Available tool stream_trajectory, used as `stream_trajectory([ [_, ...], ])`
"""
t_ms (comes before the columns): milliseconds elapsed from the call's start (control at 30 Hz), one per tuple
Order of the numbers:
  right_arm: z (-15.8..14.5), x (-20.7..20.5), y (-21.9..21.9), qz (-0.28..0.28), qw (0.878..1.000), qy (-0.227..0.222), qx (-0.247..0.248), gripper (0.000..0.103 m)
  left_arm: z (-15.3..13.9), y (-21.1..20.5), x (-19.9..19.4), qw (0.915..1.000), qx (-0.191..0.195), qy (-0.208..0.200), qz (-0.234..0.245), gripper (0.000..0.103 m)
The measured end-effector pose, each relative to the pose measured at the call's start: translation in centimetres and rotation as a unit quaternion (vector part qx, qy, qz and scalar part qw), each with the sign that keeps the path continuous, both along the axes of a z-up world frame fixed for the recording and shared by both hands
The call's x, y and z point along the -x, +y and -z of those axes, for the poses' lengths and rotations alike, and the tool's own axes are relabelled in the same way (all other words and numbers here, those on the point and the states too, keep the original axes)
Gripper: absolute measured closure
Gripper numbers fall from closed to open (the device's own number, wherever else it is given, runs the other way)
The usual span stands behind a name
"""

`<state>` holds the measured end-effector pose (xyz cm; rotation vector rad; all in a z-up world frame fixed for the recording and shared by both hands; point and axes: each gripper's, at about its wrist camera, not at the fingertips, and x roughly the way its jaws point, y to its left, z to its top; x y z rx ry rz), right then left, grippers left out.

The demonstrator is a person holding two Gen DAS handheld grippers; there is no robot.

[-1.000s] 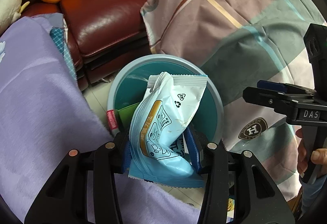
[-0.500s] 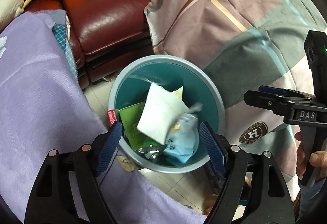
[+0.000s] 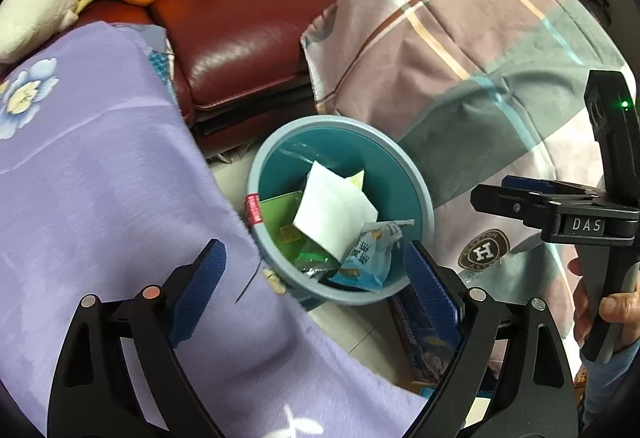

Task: Collect trash
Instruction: 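Move both grippers back over the table toward the orange packet and white cups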

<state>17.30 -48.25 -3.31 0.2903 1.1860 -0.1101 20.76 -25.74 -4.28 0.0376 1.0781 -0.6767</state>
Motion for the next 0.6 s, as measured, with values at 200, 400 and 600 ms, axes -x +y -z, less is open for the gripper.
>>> stream_trajectory([
  [200,-1.5,1.1,2.4,-0.012,1.0,-0.007,-0.002,0.014,-1.9,3.1,2.1,0.9998,0.005,-0.013,-0.013,0.01],
  [400,-2.7,2.2,6.1,-0.036,0.999,-0.012,-0.004,0.014,-3.2,6.5,4.4,0.9991,0.01,-0.027,-0.03,0.009],
  [600,-3.7,3.9,9.8,-0.066,0.998,-0.016,-0.012,0.014,-3.9,11.0,7.7,0.9978,0.015,-0.037,-0.053,0.008],
])
